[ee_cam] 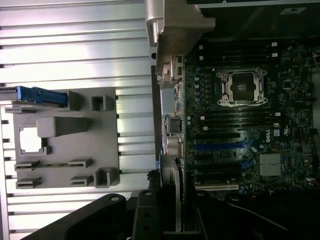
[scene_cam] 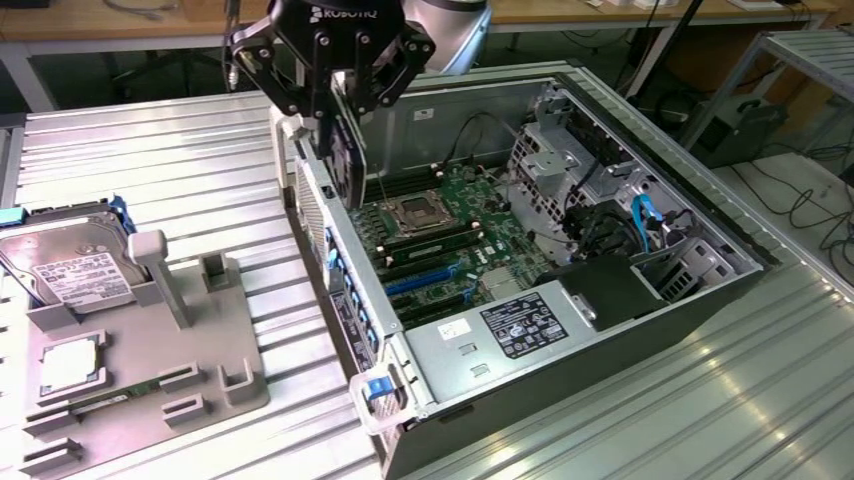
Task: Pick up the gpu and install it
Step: 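Pick up the gpu and move the gpu toward the slot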
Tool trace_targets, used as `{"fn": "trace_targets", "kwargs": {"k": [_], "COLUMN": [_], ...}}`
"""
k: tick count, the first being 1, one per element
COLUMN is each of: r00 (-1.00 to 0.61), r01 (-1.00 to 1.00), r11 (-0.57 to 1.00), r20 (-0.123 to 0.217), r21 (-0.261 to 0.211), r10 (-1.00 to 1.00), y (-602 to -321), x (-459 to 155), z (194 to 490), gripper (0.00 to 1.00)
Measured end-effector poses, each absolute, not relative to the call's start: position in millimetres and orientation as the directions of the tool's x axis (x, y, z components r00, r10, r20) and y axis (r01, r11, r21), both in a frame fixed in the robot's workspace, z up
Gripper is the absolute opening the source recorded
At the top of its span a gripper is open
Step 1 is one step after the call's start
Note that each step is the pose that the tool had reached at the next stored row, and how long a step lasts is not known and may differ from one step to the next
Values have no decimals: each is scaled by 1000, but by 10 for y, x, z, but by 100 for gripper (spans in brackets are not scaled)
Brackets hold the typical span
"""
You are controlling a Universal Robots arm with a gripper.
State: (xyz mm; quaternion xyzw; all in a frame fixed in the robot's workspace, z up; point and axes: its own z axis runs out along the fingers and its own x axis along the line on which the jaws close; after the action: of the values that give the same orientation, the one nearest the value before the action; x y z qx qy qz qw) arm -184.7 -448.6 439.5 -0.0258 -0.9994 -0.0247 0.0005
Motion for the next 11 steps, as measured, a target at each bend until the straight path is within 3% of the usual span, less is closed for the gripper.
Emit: {"fn": "trace_targets", "kwargs": {"k": [11], "r00": [-999], "r01": [51], "r11": [997], "r20": [2], "r21": [49], "r10": [51], "y": [-4486], "x": [-1683], "z": [4396], "gripper": [28]}}
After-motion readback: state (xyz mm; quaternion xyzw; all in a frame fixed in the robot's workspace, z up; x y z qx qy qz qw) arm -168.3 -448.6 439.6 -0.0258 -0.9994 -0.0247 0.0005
